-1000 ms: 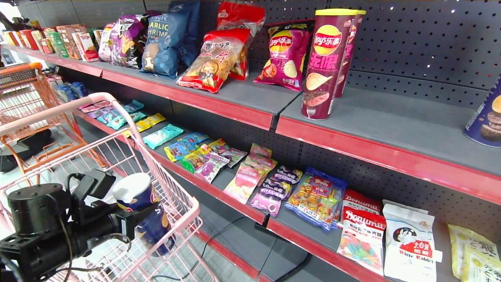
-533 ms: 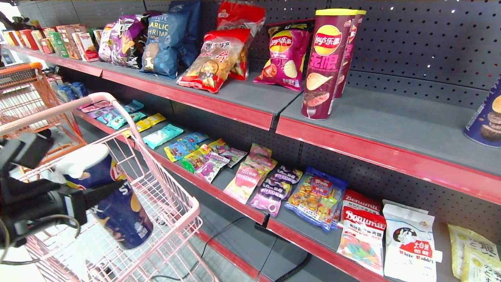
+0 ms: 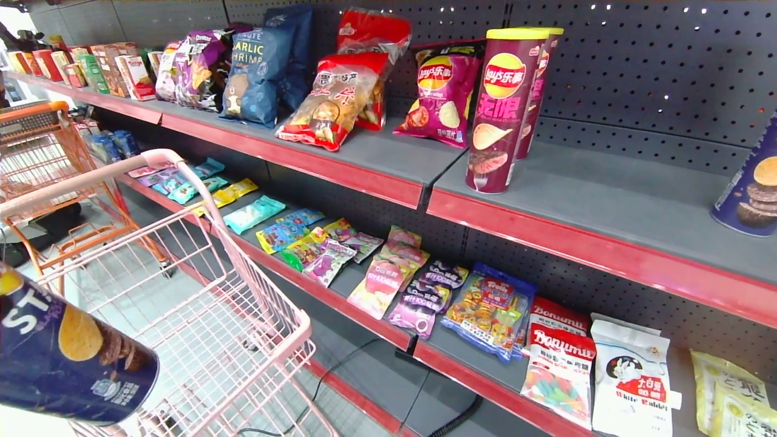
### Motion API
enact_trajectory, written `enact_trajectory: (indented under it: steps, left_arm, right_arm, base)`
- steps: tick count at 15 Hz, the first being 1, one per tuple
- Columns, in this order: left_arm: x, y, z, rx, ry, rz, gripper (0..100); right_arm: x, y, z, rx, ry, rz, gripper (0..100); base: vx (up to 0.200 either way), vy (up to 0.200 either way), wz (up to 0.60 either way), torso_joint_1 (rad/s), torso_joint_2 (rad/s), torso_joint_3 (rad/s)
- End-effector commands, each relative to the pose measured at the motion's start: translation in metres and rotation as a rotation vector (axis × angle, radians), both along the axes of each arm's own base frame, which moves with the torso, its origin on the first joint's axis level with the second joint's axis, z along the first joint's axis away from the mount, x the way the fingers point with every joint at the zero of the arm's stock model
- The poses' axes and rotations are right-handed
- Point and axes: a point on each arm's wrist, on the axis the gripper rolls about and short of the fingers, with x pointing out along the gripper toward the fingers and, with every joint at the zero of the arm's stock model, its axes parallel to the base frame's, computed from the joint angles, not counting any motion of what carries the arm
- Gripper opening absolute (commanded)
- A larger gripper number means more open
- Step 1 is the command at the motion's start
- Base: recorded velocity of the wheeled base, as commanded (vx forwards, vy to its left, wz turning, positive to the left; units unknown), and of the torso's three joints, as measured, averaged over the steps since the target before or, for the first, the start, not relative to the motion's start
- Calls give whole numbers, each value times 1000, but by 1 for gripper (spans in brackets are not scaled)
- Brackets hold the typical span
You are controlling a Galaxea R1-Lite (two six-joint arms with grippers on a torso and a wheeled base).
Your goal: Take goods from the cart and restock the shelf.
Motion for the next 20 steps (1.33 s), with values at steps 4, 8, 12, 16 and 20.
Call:
enact_trajectory:
  steps: [4,8,12,16,20]
  left_arm:
    - [-22,0,-7,14,-69,67,0]
    - [-24,1,-15,15,-62,95,0]
    - [-23,1,-16,18,-57,96,0]
    - [-21,1,-24,74,-42,90,0]
    - [-22,1,-27,84,-42,107,0]
  right_arm:
    - [0,0,0,-1,1,2,100]
    - [0,0,0,-1,1,1,100]
    - [0,0,0,-1,1,1,100]
    - [0,0,0,1,1,1,100]
    - [0,0,0,1,1,-1,100]
  base:
    - [0,0,0,174,-483,-315]
    - [0,0,0,216,-564,-353]
    - [0,0,0,233,-562,-339]
    - [0,0,0,176,-414,-238]
    - [0,0,0,118,-278,-150]
